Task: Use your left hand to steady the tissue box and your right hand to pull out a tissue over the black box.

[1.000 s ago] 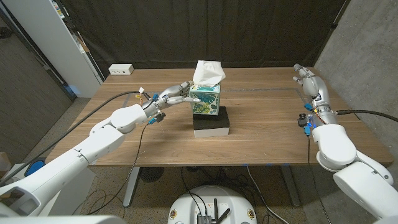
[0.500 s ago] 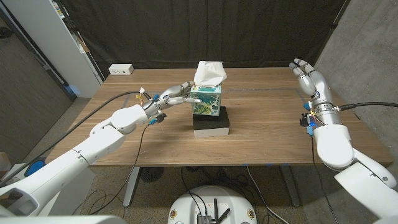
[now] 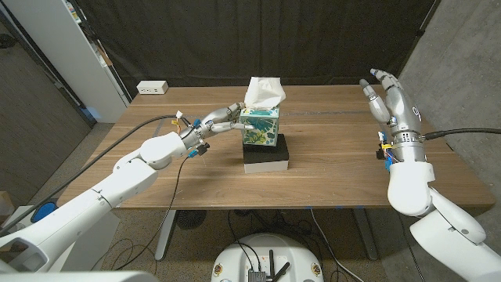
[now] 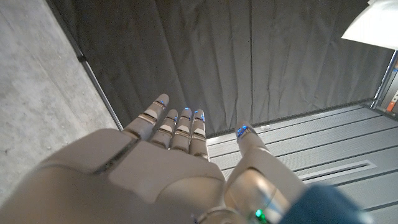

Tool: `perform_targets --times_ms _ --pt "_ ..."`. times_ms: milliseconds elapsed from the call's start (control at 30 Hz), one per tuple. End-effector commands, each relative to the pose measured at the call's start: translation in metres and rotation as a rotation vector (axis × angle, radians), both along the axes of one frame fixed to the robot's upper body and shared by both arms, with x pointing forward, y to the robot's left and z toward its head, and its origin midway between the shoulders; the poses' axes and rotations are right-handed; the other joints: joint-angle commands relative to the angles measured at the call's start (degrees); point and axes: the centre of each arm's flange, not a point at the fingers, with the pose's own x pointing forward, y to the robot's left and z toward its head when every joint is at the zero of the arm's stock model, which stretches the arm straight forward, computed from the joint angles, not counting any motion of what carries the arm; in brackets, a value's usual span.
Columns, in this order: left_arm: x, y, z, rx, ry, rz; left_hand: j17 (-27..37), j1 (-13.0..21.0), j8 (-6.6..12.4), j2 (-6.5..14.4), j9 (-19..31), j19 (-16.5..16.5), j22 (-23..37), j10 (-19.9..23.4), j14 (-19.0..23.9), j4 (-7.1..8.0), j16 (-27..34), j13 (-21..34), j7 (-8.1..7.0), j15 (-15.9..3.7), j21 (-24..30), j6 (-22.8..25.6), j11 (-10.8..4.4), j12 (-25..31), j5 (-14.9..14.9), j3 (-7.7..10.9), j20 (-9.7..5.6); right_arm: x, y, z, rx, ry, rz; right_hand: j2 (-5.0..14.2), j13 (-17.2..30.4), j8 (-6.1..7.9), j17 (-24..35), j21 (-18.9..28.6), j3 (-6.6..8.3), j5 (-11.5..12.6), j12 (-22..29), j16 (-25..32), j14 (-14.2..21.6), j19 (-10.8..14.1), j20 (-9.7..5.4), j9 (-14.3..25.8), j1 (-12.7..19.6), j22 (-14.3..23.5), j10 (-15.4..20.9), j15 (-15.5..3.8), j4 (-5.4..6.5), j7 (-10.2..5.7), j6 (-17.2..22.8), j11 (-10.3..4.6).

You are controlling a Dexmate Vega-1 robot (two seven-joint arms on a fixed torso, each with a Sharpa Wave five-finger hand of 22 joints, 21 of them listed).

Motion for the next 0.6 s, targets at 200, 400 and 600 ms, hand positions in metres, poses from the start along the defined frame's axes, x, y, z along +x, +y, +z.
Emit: perform_targets --times_ms 200,400,600 --pt "0.006 -0.005 0.003 0.005 0.013 -0.007 0.21 -0.31 0.49 0.05 0.28 -0.13 0.27 0.15 -0.52 -0.01 0.11 0.28 -0.03 -0.17 0.23 -0.48 -0.03 -0.32 -0.10 0.32 -0.16 0.005 0.013 -0.007 -0.068 -0.068 -0.135 1.40 0.16 0.05 0.19 0.25 0.18 0.03 0.25 0.54 0.83 0.15 -1.33 0.09 -0.38 0.13 0.69 -2.86 0.12 0.04 0.39 0.17" --pt "0.007 -0.006 0.002 0.000 0.015 -0.009 0.21 -0.34 0.59 0.05 0.28 -0.14 0.27 0.12 -0.52 -0.01 0.13 0.30 -0.03 -0.18 0.23 -0.52 -0.08 -0.34 -0.10 0.35 -0.17 0.004 0.018 -0.009 -0.086 -0.090 -0.140 1.29 0.16 0.03 0.13 0.23 0.26 0.03 0.27 0.53 0.90 0.13 -0.61 0.09 -0.25 0.12 0.82 -3.01 0.00 0.00 0.46 0.07" --pt "0.009 -0.006 0.003 -0.001 0.014 -0.012 0.21 -0.38 0.71 0.05 0.28 -0.07 0.27 0.13 -0.55 -0.01 0.13 0.32 -0.04 -0.20 0.26 -0.51 -0.08 -0.35 -0.10 0.37 -0.30 0.003 0.024 -0.010 -0.097 -0.118 -0.149 1.11 0.20 0.14 0.08 0.39 0.31 0.04 0.33 0.74 1.50 0.58 1.33 0.13 -0.15 0.16 1.17 -3.02 -0.11 -0.66 0.93 -0.20"
